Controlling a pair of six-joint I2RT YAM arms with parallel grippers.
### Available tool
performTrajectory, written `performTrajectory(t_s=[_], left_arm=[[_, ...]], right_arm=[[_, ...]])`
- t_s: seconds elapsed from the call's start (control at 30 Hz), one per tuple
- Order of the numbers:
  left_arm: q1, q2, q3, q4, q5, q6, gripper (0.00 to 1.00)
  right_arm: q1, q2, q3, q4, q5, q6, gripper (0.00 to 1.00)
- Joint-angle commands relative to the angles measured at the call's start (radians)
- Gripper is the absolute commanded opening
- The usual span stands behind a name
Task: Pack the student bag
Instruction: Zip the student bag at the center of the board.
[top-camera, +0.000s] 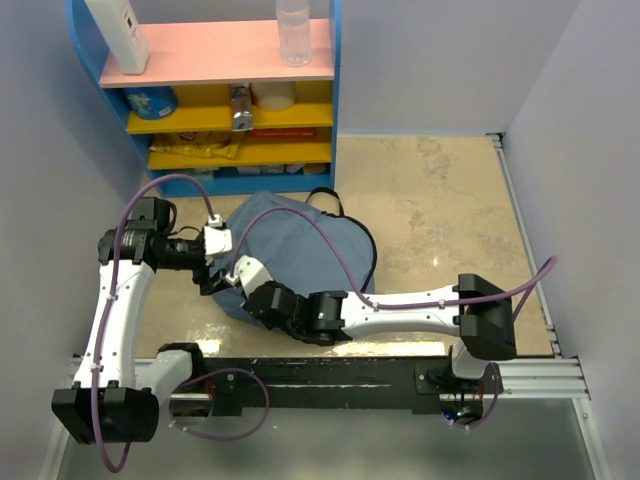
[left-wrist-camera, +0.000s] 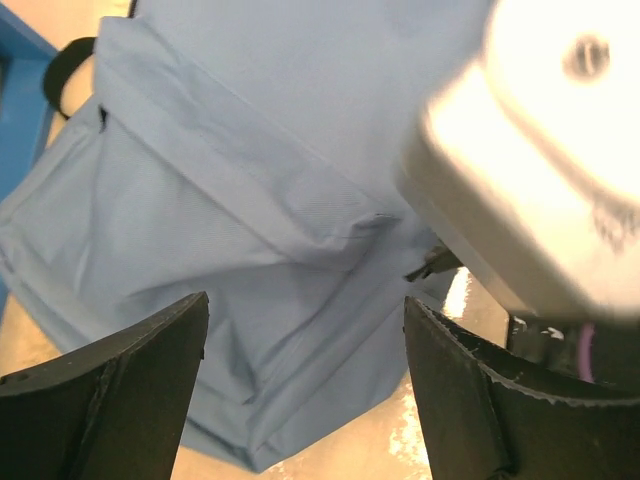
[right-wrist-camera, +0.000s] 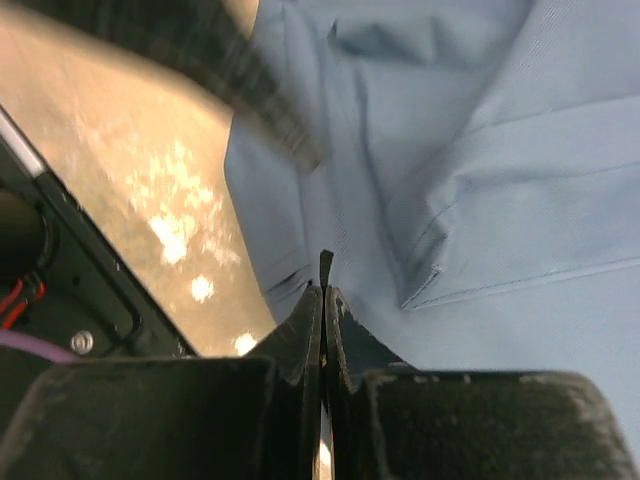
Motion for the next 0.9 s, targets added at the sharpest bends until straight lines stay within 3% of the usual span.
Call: performTrajectory(t_s=[0.0,0.17,0.2,0.3,0.47,0.53,0.57,0.63,0.87], left_arm=[[-0.014,-0.011,0.016,-0.065,0.07,0.046,0.83],[-0.016,-0.01,0.014,-0.065,0.059,0.049,0.83],[-0.016,-0.011,0.014,-0.065,0.055,0.05,0.83],[-0.014,-0.016,0.01,-0.065,0.048,0.052,0.83],[-0.016,-0.024,0.001,-0.065,0.042,0.058,0.83],[-0.014,-0.025,-0.004,-0.065,0.031,0.06,0.83],[-0.014,-0.025,-0.009,-0.065,0.028,0.061,0.83],[-0.014,-0.025,-0.012,-0.065,0.027,0.066,0.83],[-0.016,-0.02,-0.004,-0.065,0.03,0.064,0.83]], right_arm=[[-0.029,-0.078,-0.008,0.119,0.032,0.012,0.0],[-0.029,-0.065,-0.01,0.113,0.016,0.01,0.02],[-0.029,-0.059,-0.006,0.11,0.012,0.015,0.12],[-0.029,-0.05,-0.006,0.11,0.002,0.018,0.25],[-0.029,-0.035,-0.005,0.108,-0.018,0.022,0.24],[-0.029,-0.03,0.0,0.096,-0.034,0.028,0.34],[-0.031,-0.03,-0.003,0.09,-0.034,0.032,0.45],[-0.029,-0.036,-0.014,0.09,-0.034,0.038,0.53],[-0.029,-0.044,-0.036,0.09,-0.024,0.048,0.56]])
